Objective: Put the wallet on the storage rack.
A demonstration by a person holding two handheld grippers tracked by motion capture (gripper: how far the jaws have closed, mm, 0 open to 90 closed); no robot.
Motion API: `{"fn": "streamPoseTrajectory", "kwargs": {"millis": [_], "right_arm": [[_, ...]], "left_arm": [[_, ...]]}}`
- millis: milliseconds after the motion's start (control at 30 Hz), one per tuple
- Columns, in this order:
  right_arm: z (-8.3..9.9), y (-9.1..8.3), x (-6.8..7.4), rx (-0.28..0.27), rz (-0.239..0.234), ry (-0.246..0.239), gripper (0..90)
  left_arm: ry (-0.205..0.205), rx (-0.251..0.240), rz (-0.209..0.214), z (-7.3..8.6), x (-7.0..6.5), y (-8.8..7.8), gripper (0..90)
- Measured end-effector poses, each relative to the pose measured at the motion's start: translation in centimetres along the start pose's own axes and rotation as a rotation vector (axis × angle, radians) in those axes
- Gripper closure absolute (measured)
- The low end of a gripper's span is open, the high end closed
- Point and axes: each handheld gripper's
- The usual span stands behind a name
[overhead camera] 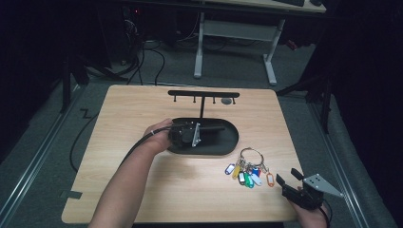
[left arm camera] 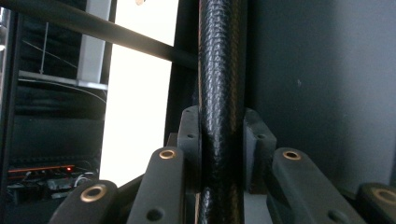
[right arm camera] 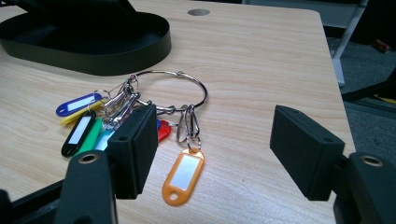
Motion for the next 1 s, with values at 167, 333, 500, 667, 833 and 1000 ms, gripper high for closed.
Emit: {"fn": "streamPoseTrajectory", "kwargs": {"millis": [167, 333, 500, 667, 833, 1000], "right_arm": [[0.0, 0.1, 0.2, 0.003, -0.001, -0.003, 32.4], [0.0, 0.1, 0.1, 0.004, -0.001, -0.004, 32.4], [0.0, 0.1, 0.1, 0.001, -0.003, -0.005, 32.4], [-0.1, 0.1, 0.2, 0.001, -0.002, 0.000, 32.4], [-0.1, 0.1, 0.2, -0.001, 0.000, -0.005, 32.4], [-0.1, 0.1, 0.2, 0.003, -0.004, -0.007, 32.4]], "left_arm": [[-0.007, 0.004, 0.012, -0.1, -0.1, 0.0, 72.3], [-0.054, 0.031, 0.061, -0.2, 0.0, 0.1, 69.6], [-0.097, 0.060, 0.095, -0.2, -0.1, 0.1, 62.2], [-0.124, 0.083, 0.128, -0.2, -0.3, -0.6, 59.6], [-0.139, 0.077, 0.141, -0.3, -0.6, -1.5, 59.7], [-0.204, 0.019, 0.131, -0.2, -0.7, -3.5, 60.7]]}}
Point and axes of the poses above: each handheld gripper's, and its own axes: y roughly forward along the jaws, z roughly out of its underside, x roughly to its left, and after that the axes turned 6 degrees about -x, right-handed
